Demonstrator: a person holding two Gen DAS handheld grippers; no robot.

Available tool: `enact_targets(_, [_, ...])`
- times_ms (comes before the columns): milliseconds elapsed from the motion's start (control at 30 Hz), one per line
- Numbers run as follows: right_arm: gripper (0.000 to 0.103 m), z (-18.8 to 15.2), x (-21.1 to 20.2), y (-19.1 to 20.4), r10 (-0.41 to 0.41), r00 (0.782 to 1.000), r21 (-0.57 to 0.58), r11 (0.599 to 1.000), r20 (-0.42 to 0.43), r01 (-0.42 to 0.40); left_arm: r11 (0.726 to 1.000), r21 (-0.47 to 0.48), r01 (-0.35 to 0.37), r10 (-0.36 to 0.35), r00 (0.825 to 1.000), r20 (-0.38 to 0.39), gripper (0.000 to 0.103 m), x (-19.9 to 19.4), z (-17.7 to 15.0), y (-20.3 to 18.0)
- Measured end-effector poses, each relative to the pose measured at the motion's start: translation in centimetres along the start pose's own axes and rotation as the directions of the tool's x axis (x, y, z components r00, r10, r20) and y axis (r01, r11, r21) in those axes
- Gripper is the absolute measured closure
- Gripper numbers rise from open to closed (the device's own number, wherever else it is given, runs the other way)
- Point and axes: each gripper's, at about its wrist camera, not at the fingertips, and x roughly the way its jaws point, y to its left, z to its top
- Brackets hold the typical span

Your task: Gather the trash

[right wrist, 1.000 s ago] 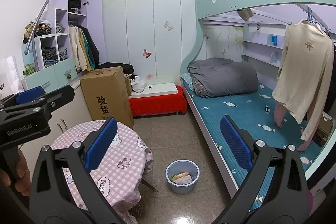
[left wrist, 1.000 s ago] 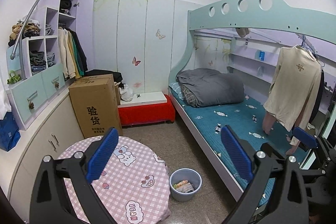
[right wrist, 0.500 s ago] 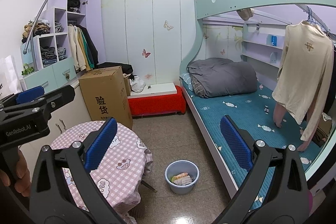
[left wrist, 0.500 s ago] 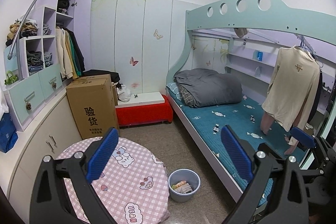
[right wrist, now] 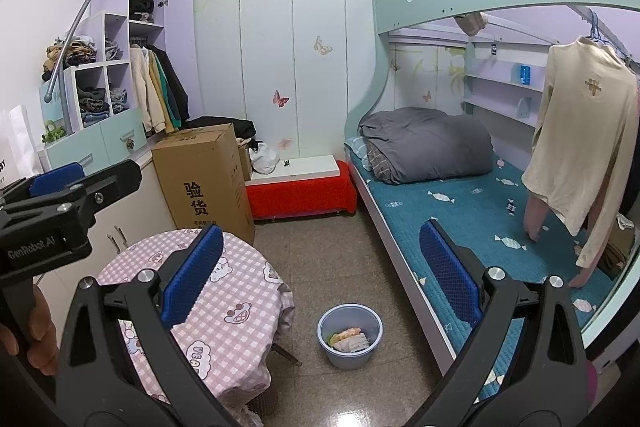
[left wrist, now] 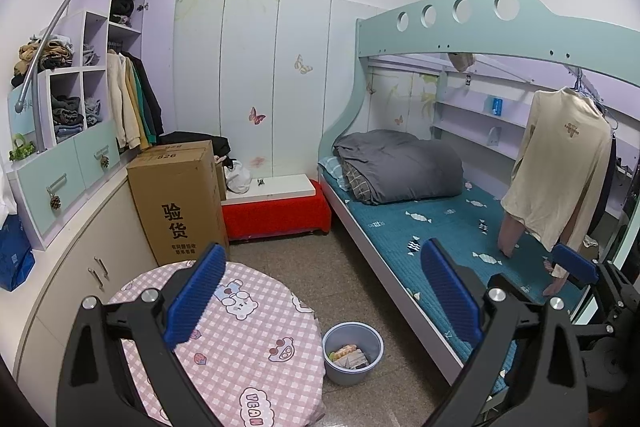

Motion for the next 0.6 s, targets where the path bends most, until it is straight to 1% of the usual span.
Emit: enact_targets(600, [0.007, -0.21, 0.23, 0.12, 0.000, 1.000, 0.001, 1.000, -0.002, 0.000, 1.000, 0.000, 0.003, -0.003, 1.000, -0.001, 0.007, 0.07, 0.02, 0.01])
